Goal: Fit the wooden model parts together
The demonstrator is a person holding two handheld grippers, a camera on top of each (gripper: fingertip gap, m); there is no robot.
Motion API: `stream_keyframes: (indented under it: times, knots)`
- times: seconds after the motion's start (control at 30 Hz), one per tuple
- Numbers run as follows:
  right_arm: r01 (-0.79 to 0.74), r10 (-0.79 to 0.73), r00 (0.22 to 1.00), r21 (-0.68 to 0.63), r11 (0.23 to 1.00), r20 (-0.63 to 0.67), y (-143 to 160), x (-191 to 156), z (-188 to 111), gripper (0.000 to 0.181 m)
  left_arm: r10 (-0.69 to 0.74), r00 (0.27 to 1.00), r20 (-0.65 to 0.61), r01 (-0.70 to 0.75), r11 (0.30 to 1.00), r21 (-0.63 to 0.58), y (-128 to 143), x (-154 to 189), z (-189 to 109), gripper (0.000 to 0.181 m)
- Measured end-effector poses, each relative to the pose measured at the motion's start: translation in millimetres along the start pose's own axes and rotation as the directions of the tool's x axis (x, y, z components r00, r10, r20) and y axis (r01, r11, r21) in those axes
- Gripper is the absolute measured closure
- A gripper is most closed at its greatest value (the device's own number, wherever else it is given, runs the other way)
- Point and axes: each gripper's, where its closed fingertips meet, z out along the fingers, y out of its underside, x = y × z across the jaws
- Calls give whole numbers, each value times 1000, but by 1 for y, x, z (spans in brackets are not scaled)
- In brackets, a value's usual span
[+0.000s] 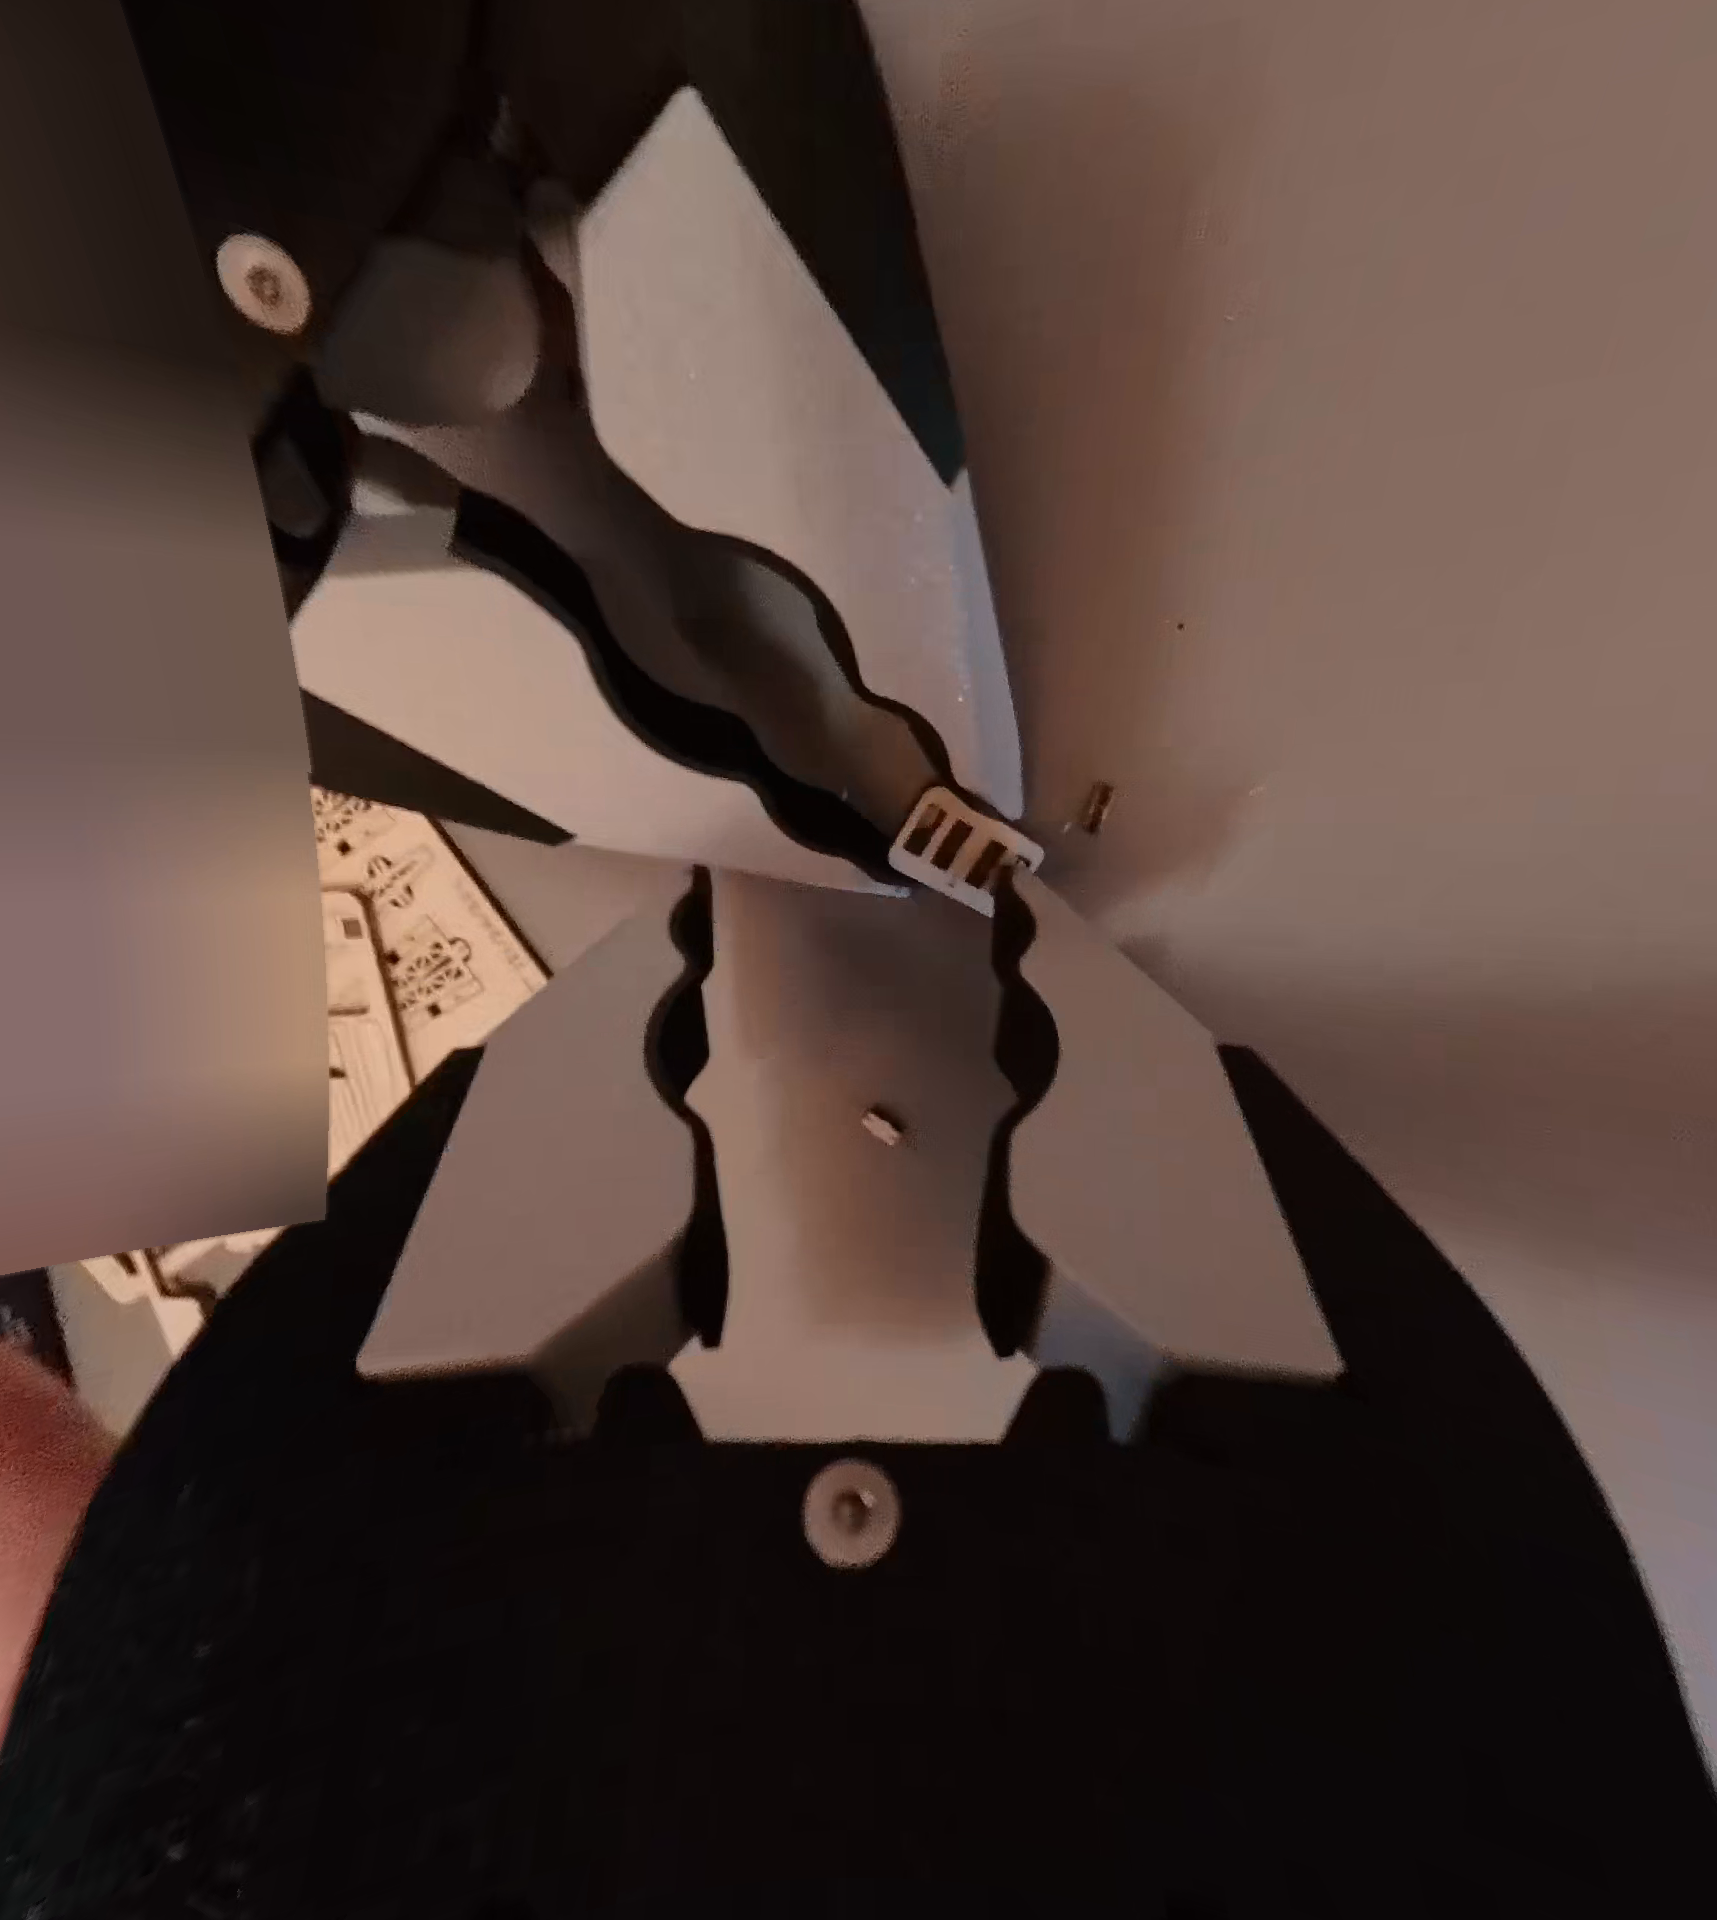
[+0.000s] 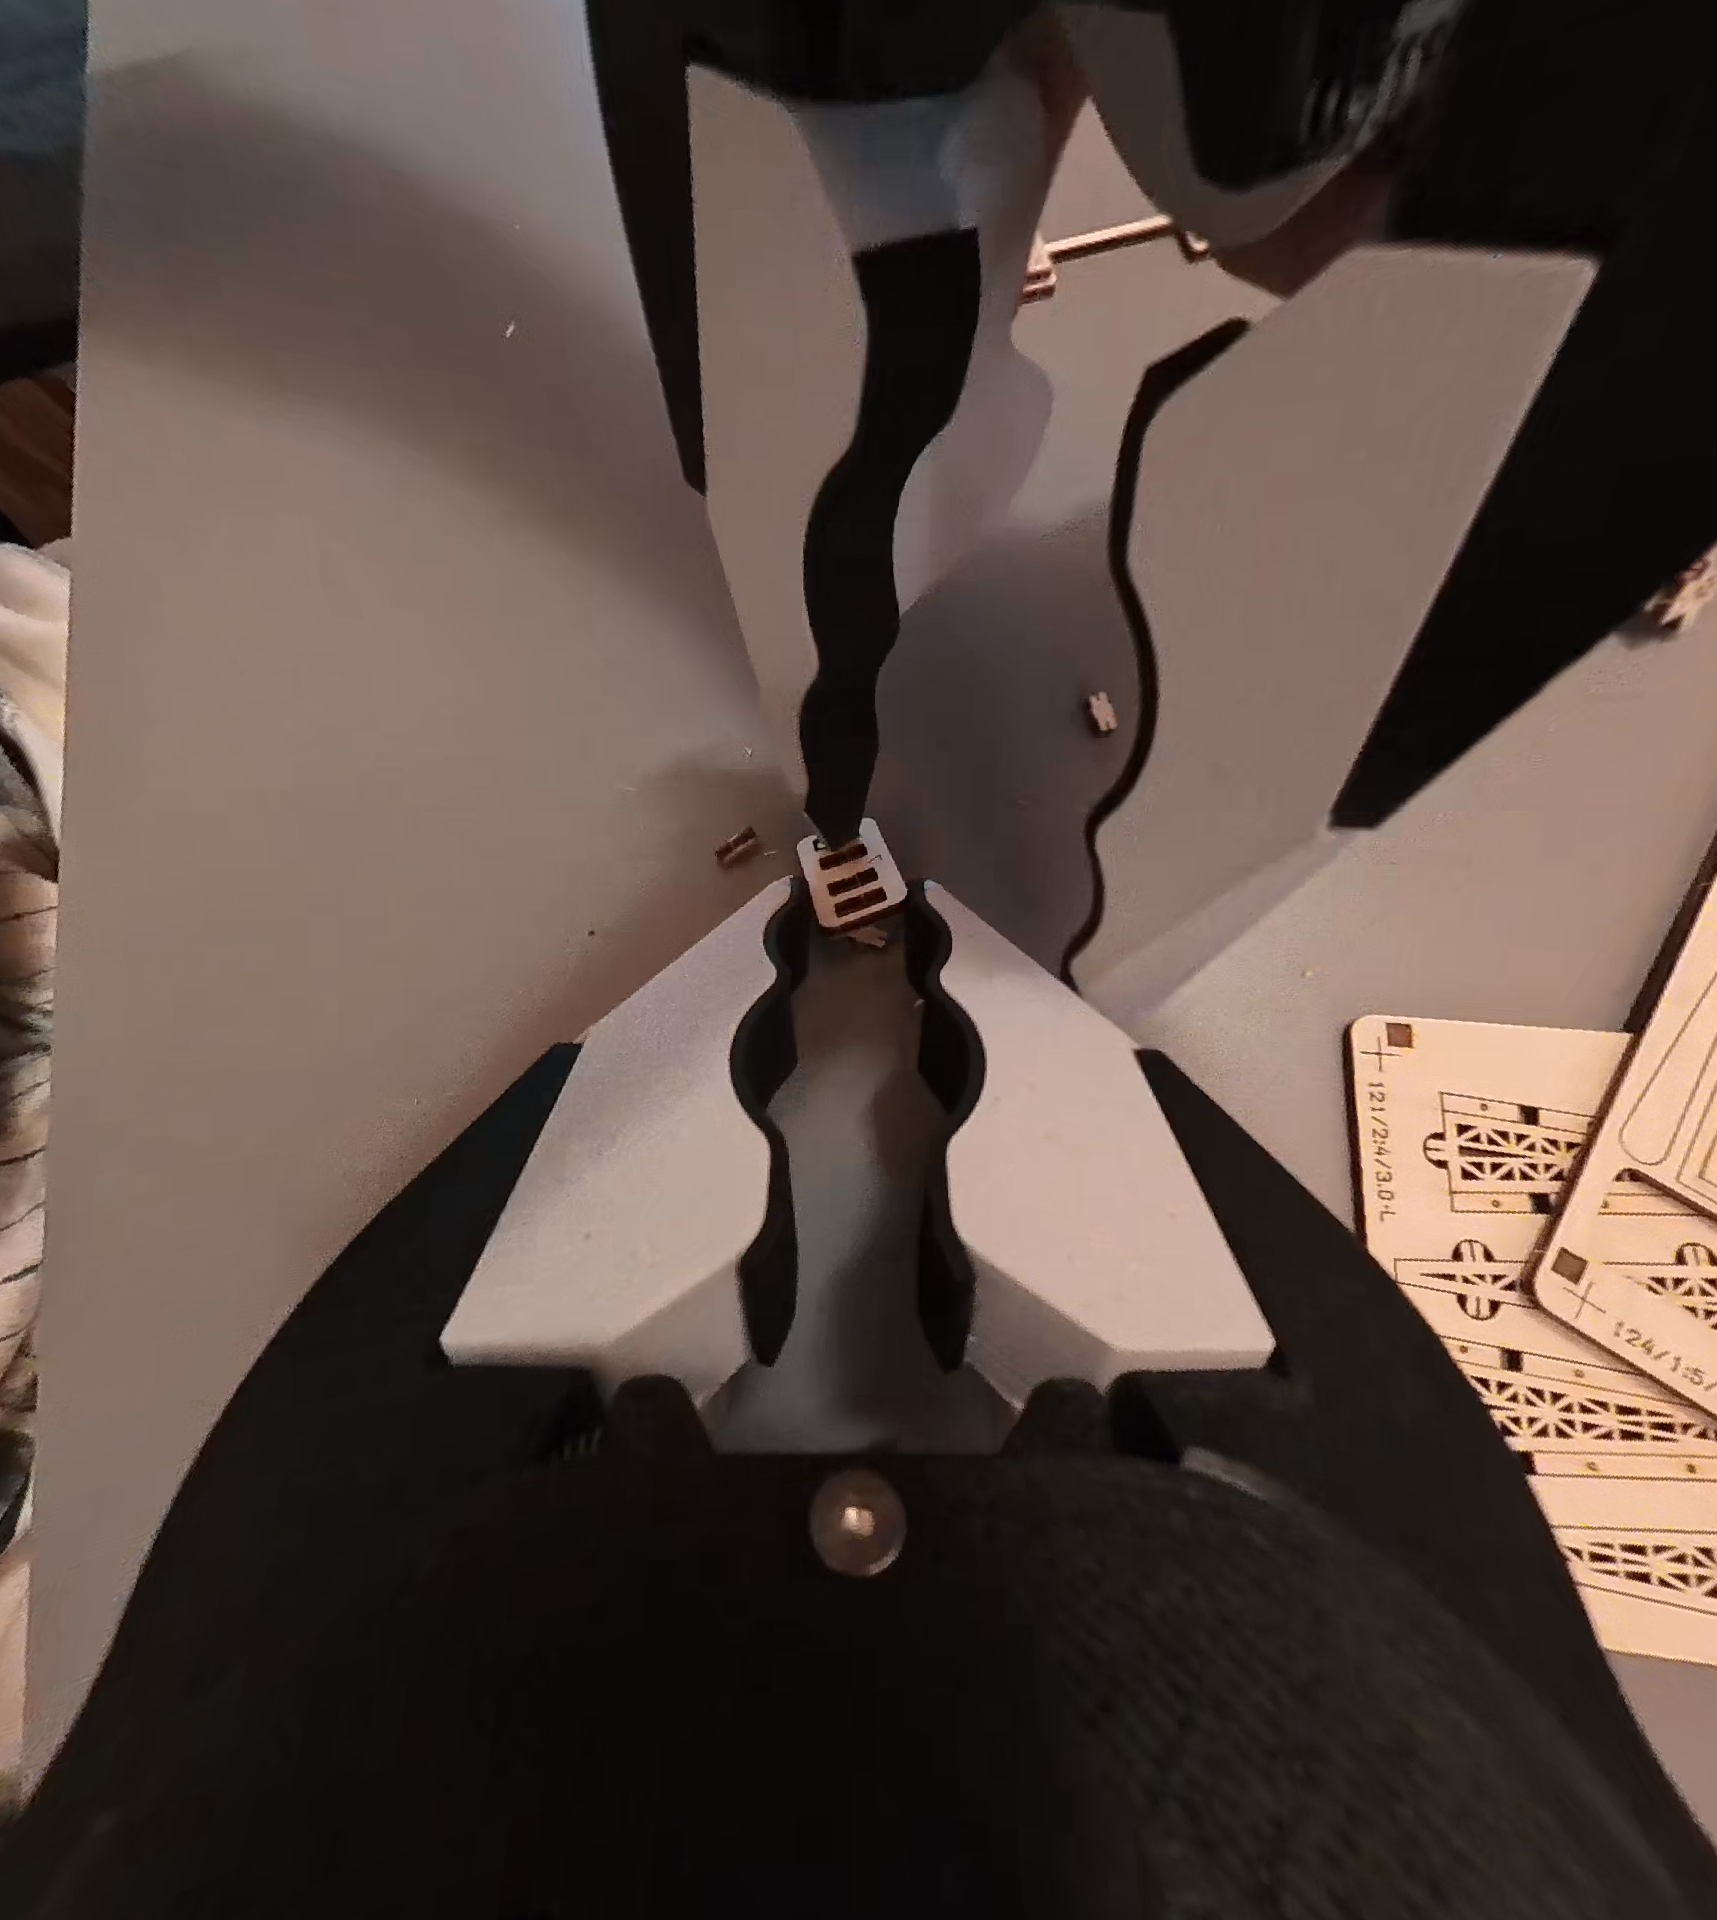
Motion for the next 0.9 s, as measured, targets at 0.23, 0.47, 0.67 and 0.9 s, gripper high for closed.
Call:
stream_keyframes:
  times: [0.23, 0.47, 0.67, 0.9]
  knots:
    - [0, 0, 1000, 39, 999, 1, -8, -3, 0, 166, -364, 917, 165, 374, 927, -35, 15, -4, -5, 107]
    - [84, -82, 996, 53, 995, -27, -5, 2, -10, 166, -623, 635, 457, 639, 756, 142, 44, -5, -38, 78]
    - [-88, 78, 996, 358, 930, 42, -39, 11, -44, 166, -811, 400, 427, 627, 582, 518, 17, 5, -60, 83]
    - [-184, 7, 974, 765, 617, 228, -91, -5, -98, 166, -937, 276, 215, 345, 305, 888, -31, 1, -103, 131]
